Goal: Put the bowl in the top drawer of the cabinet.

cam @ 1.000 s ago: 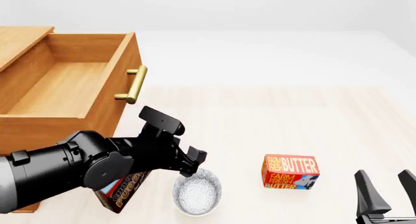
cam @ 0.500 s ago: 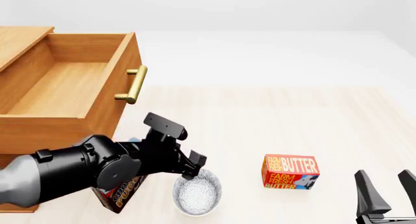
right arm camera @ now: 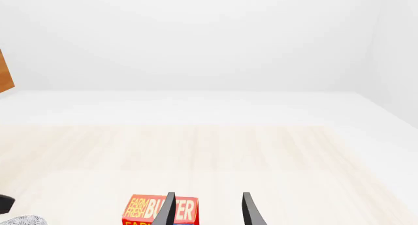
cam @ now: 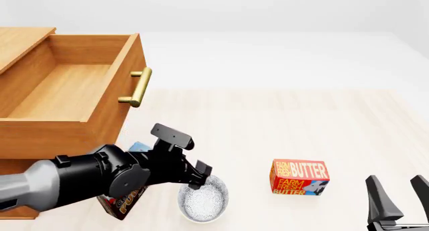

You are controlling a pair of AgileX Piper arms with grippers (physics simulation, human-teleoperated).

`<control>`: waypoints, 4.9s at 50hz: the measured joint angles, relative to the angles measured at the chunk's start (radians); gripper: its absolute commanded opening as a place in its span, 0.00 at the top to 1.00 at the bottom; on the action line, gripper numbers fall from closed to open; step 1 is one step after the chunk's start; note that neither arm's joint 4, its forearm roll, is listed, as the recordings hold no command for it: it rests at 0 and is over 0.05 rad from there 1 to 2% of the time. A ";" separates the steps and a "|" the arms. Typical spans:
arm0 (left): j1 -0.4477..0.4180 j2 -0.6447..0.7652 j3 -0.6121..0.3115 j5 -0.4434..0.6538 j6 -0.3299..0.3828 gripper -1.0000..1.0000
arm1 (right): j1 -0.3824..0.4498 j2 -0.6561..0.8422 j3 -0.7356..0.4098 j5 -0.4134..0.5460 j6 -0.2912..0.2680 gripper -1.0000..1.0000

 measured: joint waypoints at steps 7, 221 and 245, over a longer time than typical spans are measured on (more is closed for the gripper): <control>0.001 0.019 0.007 -0.014 -0.010 0.00 | 0.000 0.000 0.000 0.000 0.000 0.00; -0.034 -0.567 0.157 0.016 0.188 1.00 | 0.000 0.000 0.000 0.000 0.000 0.00; -0.029 -0.685 0.091 0.070 0.234 1.00 | 0.000 0.000 0.000 0.000 0.000 0.00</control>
